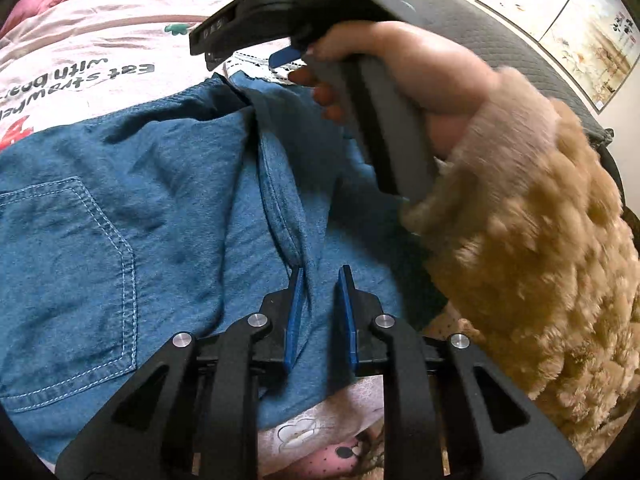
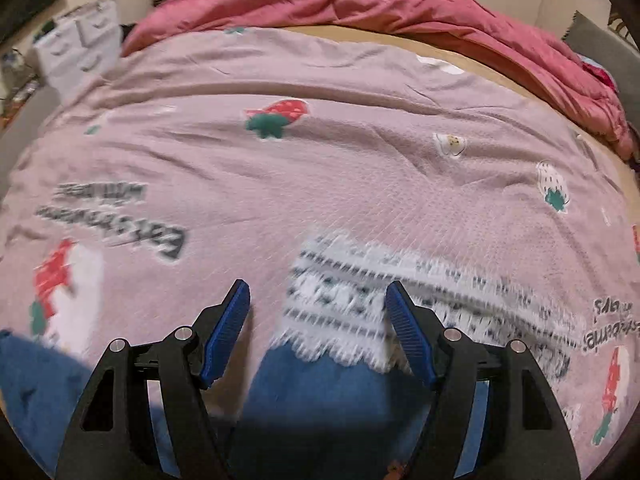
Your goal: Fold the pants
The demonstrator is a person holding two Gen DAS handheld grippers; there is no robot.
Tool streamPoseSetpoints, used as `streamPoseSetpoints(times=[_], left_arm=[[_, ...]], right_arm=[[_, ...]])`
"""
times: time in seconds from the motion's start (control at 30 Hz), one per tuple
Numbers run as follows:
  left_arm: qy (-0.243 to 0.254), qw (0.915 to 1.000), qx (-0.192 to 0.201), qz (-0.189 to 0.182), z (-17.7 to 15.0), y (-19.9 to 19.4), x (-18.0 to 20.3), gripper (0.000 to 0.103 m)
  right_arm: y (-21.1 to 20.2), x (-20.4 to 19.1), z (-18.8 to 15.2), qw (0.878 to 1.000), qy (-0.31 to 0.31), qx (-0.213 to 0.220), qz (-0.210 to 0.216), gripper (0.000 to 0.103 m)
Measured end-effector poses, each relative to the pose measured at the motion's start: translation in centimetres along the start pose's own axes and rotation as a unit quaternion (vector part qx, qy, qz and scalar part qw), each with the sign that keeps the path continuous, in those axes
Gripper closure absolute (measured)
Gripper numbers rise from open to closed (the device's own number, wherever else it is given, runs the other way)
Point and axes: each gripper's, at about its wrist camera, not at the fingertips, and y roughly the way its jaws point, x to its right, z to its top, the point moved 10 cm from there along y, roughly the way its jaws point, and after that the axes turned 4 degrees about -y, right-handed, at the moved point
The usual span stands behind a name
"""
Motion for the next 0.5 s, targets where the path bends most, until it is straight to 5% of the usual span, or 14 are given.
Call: streamPoseSetpoints(times=[0.07, 0.13, 0.2, 0.23, 0.5], left_arm=[[0.001, 1.0, -0.001, 0.001, -0.1, -0.1, -0.2, 0.092], [0.001, 1.0, 0.0, 0.001, -0.1, 0.1, -0.4, 0.092], [-0.001, 1.0, 0.003, 0.002, 0.1, 0.3, -0.3, 0.092], [-0.002, 1.0, 0.006, 0.002, 0.1, 0.1, -0.5, 0.092], [-0.013, 0.9996, 0.024, 0.01, 1.0, -0.7, -2.5, 0.092]], right_arm=[[1.3, 0.6, 0.0, 1.0, 0.008, -0.01, -0.003, 0.038], [1.9, 1.0, -0.2, 1.0, 0.01, -0.011, 0.001, 0.056], [1.3, 1.5, -0.4, 1.0, 0.0, 0.004, 0.004, 0.086], [0.7, 1.7, -0.6, 1.0, 0.0, 0.013, 0.013, 0.091], [-7.1, 7.7, -3.7, 0.989, 0.098, 0.091, 0.06, 0.093]])
